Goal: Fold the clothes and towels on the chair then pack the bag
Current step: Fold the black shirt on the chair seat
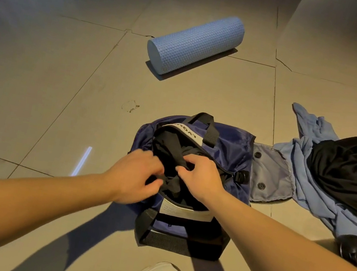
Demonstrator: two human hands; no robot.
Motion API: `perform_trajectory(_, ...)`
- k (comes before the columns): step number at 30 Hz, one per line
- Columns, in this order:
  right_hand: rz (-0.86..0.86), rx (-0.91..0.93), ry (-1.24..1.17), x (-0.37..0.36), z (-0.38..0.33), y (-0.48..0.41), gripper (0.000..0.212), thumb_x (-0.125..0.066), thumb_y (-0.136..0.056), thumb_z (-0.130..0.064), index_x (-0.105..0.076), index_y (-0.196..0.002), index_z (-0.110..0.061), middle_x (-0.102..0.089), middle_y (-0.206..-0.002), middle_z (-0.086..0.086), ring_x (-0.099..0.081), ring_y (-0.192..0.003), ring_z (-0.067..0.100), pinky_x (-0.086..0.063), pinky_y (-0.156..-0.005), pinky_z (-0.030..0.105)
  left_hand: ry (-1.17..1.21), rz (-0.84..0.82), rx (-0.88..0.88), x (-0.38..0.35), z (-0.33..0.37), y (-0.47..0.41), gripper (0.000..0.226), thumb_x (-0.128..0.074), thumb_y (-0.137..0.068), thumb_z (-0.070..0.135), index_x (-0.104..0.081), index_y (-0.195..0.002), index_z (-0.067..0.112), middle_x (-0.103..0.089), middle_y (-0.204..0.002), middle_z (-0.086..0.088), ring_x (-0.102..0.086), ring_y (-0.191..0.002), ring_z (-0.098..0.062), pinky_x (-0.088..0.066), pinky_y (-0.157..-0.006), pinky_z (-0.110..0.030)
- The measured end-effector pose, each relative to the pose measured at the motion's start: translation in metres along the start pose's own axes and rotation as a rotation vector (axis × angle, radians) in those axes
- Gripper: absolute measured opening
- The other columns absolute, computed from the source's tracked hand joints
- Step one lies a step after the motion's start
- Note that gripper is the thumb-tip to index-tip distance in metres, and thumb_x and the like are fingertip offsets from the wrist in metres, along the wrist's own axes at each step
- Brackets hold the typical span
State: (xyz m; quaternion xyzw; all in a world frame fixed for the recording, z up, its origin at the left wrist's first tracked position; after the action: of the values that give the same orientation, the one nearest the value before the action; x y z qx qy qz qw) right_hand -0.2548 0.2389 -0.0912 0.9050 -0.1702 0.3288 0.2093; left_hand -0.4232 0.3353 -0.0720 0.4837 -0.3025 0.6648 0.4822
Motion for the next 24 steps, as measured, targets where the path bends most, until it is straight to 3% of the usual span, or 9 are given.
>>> perform_trajectory(3, -0.01, -0.007, -0.009, 0.003, -0.003, -0.001, 0.026, -0.068, -0.094, -0.034, -0.074, -0.117, -0.025, -0.075, -0.107, -0.005, -0.067, -0.099, 0.019, -0.057, -0.089, 0.043, -0.177, -0.096, -0.166, -0.011, 0.006, 0.016, 0.043, -0.038, -0.097, 0.059, -0.068, -0.086, 0.03, -0.052, -0.081, 0.013, -0.042, -0.085, -0.01, -0.036, -0.098, -0.032)
perform_trajectory(8, -0.002, 0.014, -0.07, 0.002, -0.011, -0.001, 0.021, -0.069, -0.093, -0.033, -0.076, -0.112, -0.024, -0.075, -0.098, -0.005, -0.068, -0.091, 0.016, -0.058, -0.086, 0.042, -0.098, -0.023, -0.376, 0.001, 0.005, 0.019, 0.037, -0.055, -0.1, 0.045, -0.064, -0.072, 0.023, -0.049, -0.08, 0.012, -0.04, -0.087, -0.012, -0.042, -0.091, -0.041)
perform_trajectory(12, -0.126, -0.006, -0.022, -0.005, -0.013, 0.001, 0.037, -0.072, -0.092, -0.042, -0.07, -0.123, -0.021, -0.071, -0.115, -0.005, -0.065, -0.104, 0.018, -0.054, -0.089, 0.036, -0.006, 0.05, -0.409, 0.006, 0.002, 0.023, 0.02, -0.063, -0.094, 0.035, -0.068, -0.081, 0.021, -0.059, -0.12, 0.005, -0.047, -0.113, -0.018, -0.039, -0.1, -0.044)
perform_trajectory(15, -0.237, -0.025, -0.035, -0.003, -0.01, 0.001, 0.042, -0.068, -0.089, -0.058, -0.068, -0.114, -0.024, -0.066, -0.111, -0.005, -0.062, -0.099, 0.016, -0.05, -0.083, 0.032, -0.019, 0.044, -0.433, -0.002, 0.001, 0.025, 0.013, -0.066, -0.091, 0.032, -0.069, -0.086, 0.021, -0.052, -0.145, -0.001, -0.043, -0.132, -0.026, -0.033, -0.109, -0.046)
perform_trajectory(18, -0.292, -0.027, -0.047, 0.009, -0.003, -0.001, 0.029, -0.069, -0.093, -0.03, -0.067, -0.121, -0.024, -0.064, -0.122, -0.004, -0.06, -0.11, 0.016, -0.048, -0.094, 0.03, -0.022, -0.002, -0.498, -0.001, 0.006, 0.018, 0.012, -0.069, -0.086, 0.029, -0.066, -0.082, 0.019, -0.048, -0.153, -0.002, -0.035, -0.147, -0.026, -0.023, -0.119, -0.049)
perform_trajectory(21, -0.304, -0.009, 0.048, 0.022, 0.007, 0.001, 0.047, -0.061, -0.087, -0.001, -0.064, -0.129, -0.023, -0.059, -0.133, -0.002, -0.06, -0.115, 0.018, -0.052, -0.097, 0.032, -0.112, -0.129, -0.559, -0.003, 0.012, 0.008, 0.014, -0.065, -0.082, 0.03, -0.066, -0.08, 0.016, -0.055, -0.148, -0.001, -0.033, -0.15, -0.019, -0.013, -0.125, -0.049)
perform_trajectory(22, -0.308, -0.012, 0.079, 0.025, 0.01, 0.002, 0.051, -0.058, -0.086, 0.004, -0.064, -0.129, -0.024, -0.058, -0.135, -0.001, -0.061, -0.115, 0.02, -0.053, -0.098, 0.037, -0.146, -0.166, -0.569, -0.005, 0.013, 0.005, 0.016, -0.064, -0.081, 0.031, -0.067, -0.082, 0.016, -0.062, -0.139, -0.001, -0.041, -0.145, -0.018, -0.012, -0.126, -0.049)
perform_trajectory(24, -0.294, -0.038, 0.153, 0.029, 0.019, 0.002, 0.052, -0.054, -0.085, 0.009, -0.064, -0.125, -0.024, -0.06, -0.132, 0.003, -0.063, -0.111, 0.028, -0.055, -0.097, 0.046, -0.191, -0.217, -0.558, -0.011, 0.013, 0.004, 0.018, -0.059, -0.083, 0.033, -0.064, -0.082, 0.015, -0.07, -0.107, 0.0, -0.061, -0.115, -0.018, -0.012, -0.127, -0.046)
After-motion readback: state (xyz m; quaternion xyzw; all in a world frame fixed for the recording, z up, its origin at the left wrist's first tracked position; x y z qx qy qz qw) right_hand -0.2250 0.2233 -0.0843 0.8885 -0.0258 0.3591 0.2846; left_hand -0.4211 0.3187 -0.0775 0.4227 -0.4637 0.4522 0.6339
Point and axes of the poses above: each hand's wrist, its own y-axis away from the middle knuckle, its own x-axis out of the back of the hand, z = x × y, the point moved 3 cm from there along -y, towards the middle knuckle
